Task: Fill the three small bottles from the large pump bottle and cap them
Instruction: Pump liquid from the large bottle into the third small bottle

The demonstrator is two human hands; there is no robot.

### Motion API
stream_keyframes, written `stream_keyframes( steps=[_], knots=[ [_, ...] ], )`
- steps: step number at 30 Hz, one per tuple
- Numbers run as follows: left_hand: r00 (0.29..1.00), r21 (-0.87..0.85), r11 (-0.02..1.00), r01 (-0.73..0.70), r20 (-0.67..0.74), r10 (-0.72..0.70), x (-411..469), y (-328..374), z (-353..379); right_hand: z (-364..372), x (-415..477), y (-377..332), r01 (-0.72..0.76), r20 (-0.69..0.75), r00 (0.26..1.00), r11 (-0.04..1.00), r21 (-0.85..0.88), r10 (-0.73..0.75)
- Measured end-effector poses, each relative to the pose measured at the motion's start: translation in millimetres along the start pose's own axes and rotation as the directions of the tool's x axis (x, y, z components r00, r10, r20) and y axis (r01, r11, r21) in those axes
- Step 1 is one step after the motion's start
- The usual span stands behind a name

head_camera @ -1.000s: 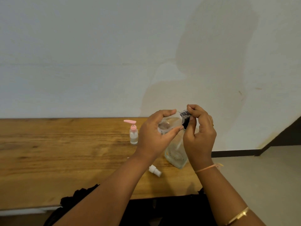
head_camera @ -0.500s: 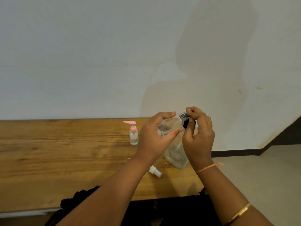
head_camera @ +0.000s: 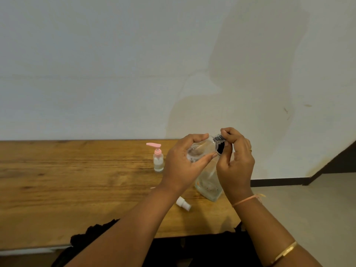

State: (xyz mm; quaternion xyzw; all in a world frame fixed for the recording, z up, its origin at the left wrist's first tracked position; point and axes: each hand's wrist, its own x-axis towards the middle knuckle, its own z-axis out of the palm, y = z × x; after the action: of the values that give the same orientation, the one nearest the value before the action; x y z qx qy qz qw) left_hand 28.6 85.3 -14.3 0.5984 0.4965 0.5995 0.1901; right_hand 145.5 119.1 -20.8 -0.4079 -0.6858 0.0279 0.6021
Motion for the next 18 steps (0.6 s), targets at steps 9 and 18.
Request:
stream_keyframes(
  steps=[9, 18],
  knots=[
    [0.998, 0.008, 0.998, -0.057, -0.024, 0.057, 1.4, 5.9, -3.3, -4.3, 4.6, -14.4, -0.037, -0.031, 0.999, 0.999, 0.038, 0.038],
    [1.000, -0.002, 1.000, -0.020, -0.006, 0.020, 1.4, 0.6, -0.7, 2.8, -0.7, -0.9, -0.014, -0.023, 1.000, 1.000, 0.023, 0.015]
  ],
)
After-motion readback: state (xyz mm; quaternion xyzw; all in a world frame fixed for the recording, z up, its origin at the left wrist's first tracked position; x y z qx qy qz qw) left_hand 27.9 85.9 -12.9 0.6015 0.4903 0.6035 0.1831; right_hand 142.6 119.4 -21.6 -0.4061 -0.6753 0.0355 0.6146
